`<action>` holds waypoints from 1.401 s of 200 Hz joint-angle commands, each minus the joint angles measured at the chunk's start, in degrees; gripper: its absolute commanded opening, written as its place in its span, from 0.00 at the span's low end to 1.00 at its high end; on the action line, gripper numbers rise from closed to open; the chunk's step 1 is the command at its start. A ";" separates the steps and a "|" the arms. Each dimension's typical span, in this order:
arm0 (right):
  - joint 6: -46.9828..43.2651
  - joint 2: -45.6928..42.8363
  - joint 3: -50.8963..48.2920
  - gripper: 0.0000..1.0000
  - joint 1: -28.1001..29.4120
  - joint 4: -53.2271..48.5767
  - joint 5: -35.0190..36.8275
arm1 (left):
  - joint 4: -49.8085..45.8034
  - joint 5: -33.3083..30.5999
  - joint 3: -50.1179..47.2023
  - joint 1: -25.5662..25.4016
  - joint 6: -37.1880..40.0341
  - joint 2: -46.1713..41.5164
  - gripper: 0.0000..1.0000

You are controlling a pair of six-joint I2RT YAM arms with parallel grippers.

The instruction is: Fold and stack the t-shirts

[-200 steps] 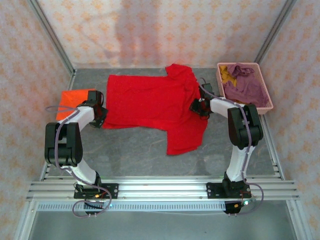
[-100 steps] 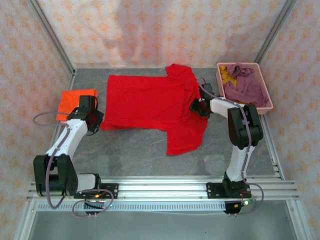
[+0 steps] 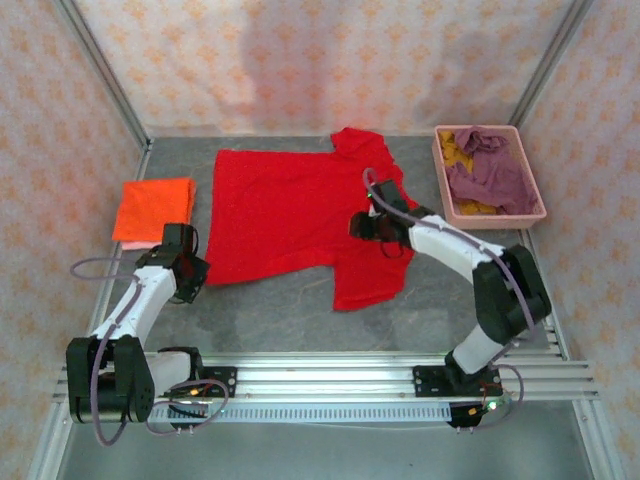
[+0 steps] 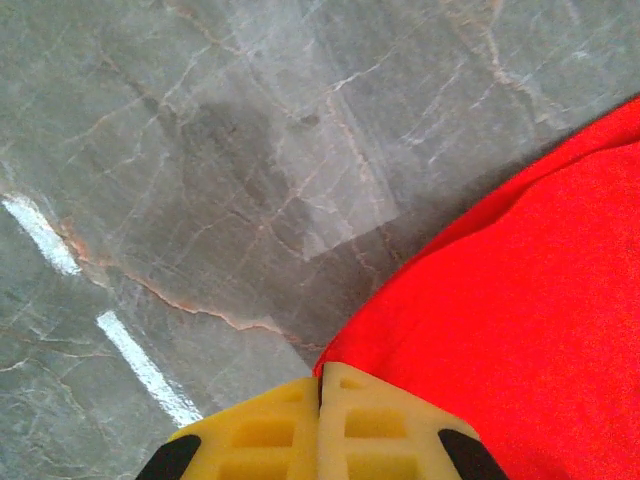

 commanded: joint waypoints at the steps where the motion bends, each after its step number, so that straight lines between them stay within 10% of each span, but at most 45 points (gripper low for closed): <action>1: 2.12 -1.59 -5.00 0.39 5.27 -8.12 1.25 | -1.79 -1.51 -1.30 -0.02 -0.63 -0.72 0.00; 61: 12.64 -2.36 -13.69 0.19 10.57 -11.25 1.68 | -0.78 -3.08 -3.11 0.01 -0.12 0.68 0.00; 144: 17.10 -10.61 -20.20 0.20 10.48 -22.00 3.09 | -0.24 -2.94 -5.38 -0.02 0.16 1.36 0.01; 209: 17.33 -22.94 -17.69 0.56 8.15 -21.67 8.18 | -1.52 -5.13 -2.78 -0.48 2.55 -1.47 0.72; 238: 21.60 -27.92 -20.44 0.49 -0.26 -24.31 10.30 | 0.24 -7.32 3.33 -6.90 5.68 0.81 0.97; 280: 25.77 -34.52 -26.87 0.30 -8.49 -27.87 7.71 | 4.90 -6.99 15.31 -15.59 7.05 16.46 1.00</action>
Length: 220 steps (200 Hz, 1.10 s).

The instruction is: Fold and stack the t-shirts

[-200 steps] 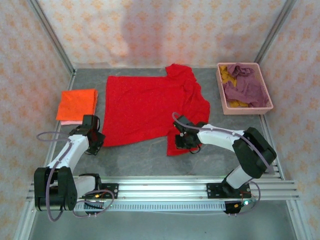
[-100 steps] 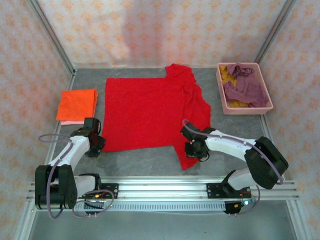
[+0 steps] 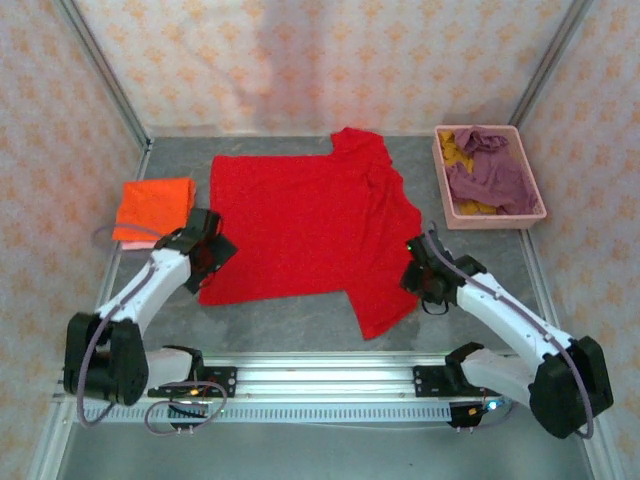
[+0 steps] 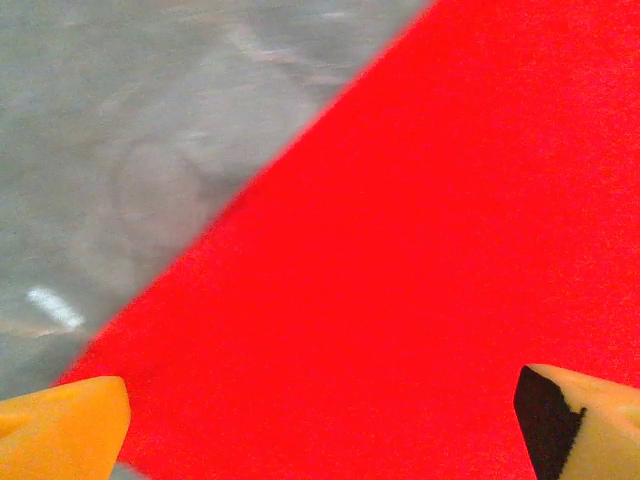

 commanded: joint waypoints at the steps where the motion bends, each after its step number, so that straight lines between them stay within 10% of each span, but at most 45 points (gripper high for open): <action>1: 3.49 -3.02 -3.56 0.30 -2.51 -5.07 -0.06 | 3.54 -1.39 4.79 -2.85 1.92 7.48 1.00; 166: 4.54 2.06 -11.76 0.23 -3.97 7.68 -7.76 | 7.95 -1.24 20.44 -5.89 2.13 31.12 0.99; 220: 4.87 -2.45 -12.05 0.00 -3.93 3.80 -7.24 | 7.95 -0.99 21.11 -5.71 2.26 32.82 0.98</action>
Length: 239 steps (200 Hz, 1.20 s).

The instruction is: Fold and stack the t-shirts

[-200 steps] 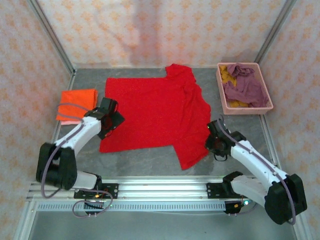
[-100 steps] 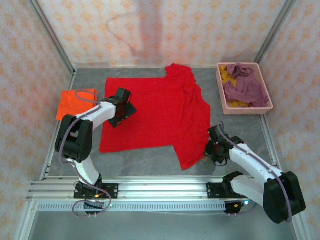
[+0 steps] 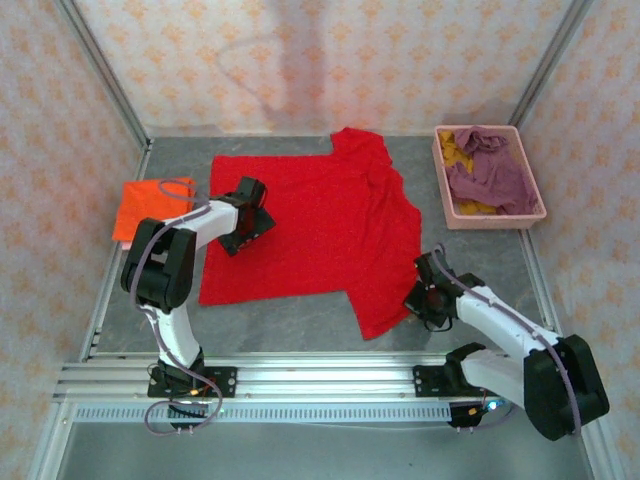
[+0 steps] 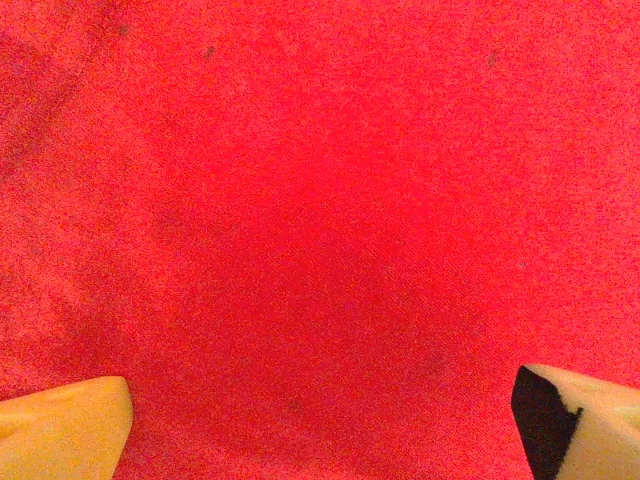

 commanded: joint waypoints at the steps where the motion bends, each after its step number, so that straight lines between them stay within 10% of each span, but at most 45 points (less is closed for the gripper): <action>1: 0.47 -3.09 -0.93 0.00 -0.23 -3.22 1.16 | -0.47 -1.55 1.11 0.24 0.38 1.32 0.99; 116: 9.90 -16.05 1.71 0.00 -0.07 -24.37 3.79 | -0.13 -0.94 1.84 0.77 0.59 2.21 0.98; 135: 9.40 -17.94 2.97 0.43 -0.07 -22.40 4.36 | 0.28 -0.76 1.88 1.09 0.71 2.16 0.98; 159: 6.38 -16.87 6.68 0.58 -0.07 -18.01 5.38 | 0.88 -0.49 2.19 1.22 1.12 1.81 0.99; 239: -11.61 23.88 26.75 0.51 -1.12 18.37 8.26 | 0.38 1.88 12.73 4.47 2.16 8.25 0.98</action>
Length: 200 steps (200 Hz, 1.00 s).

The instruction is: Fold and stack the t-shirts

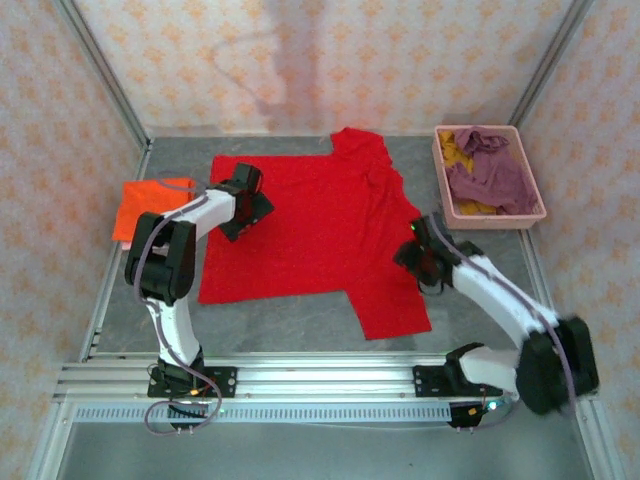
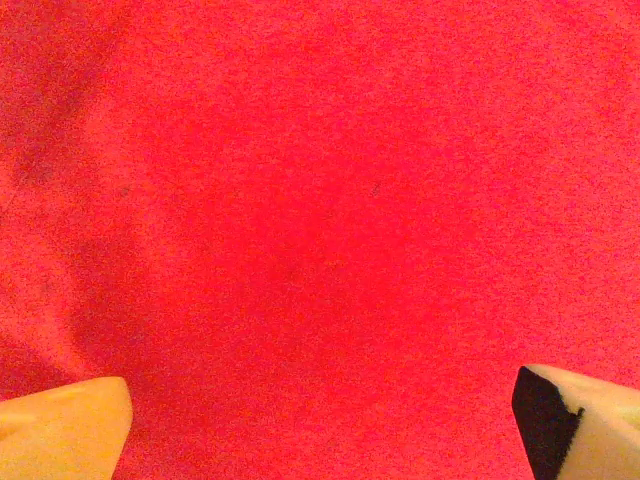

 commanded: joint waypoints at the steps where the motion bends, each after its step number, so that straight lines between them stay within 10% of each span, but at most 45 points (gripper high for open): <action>1: -7.13 11.72 7.83 0.50 -0.36 13.00 2.55 | -0.32 0.11 4.56 1.61 1.58 4.25 0.98; 61: -11.10 37.03 26.96 0.37 -4.25 15.90 -1.78 | -5.99 -1.03 17.07 5.09 3.86 15.32 0.97; 200: -14.25 53.48 45.32 0.38 -9.13 9.03 -3.51 | -13.99 1.08 33.29 5.91 5.76 24.91 0.97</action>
